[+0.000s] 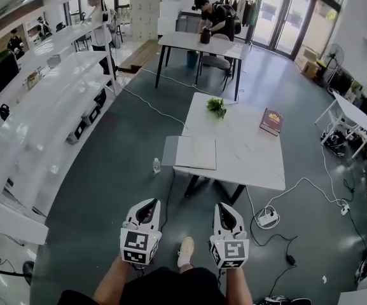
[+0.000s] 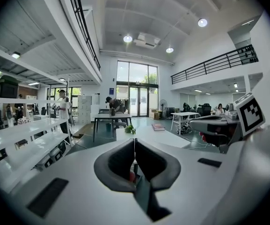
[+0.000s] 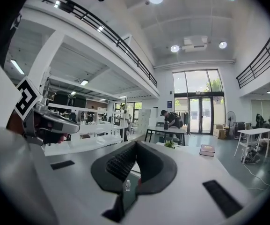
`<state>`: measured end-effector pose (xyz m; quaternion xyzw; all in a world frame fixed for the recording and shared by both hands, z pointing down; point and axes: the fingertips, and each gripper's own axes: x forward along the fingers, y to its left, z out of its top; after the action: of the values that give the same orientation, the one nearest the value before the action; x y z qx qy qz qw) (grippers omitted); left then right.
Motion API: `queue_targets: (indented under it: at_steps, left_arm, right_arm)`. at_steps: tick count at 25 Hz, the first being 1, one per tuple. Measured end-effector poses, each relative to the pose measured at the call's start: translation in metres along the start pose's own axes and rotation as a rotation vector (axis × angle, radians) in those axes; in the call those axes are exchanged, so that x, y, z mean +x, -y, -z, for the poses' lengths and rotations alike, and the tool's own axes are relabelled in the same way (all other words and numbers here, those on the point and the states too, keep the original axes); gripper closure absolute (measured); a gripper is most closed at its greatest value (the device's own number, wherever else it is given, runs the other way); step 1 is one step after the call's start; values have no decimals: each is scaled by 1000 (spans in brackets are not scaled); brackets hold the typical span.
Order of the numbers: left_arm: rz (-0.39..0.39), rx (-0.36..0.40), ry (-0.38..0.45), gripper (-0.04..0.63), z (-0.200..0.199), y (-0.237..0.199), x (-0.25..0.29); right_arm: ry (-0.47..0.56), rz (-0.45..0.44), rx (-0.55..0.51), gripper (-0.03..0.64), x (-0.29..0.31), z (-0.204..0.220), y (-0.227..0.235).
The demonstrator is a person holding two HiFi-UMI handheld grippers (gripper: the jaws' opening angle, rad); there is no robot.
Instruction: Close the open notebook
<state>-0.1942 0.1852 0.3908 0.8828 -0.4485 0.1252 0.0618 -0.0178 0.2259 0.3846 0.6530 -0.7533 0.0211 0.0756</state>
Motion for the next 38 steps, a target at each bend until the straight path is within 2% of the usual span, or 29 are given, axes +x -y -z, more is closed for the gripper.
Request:
queue_targets:
  at_steps: [9, 21, 33, 38]
  left_arm:
    - [-29, -1, -10, 571, -30, 8, 87]
    - [-106, -19, -26, 571, -37, 0, 167]
    - [-167, -44, -61, 571, -36, -28, 200]
    - [-176, -66, -85, 571, -30, -57, 222]
  right_arm:
    - [-12, -41, 29, 600, 67, 1, 66]
    - [-13, -104, 35, 600, 140, 9, 125]
    - [-36, -189, 47, 600, 197, 14, 123]
    - [-54, -203, 50, 600, 233, 17, 114]
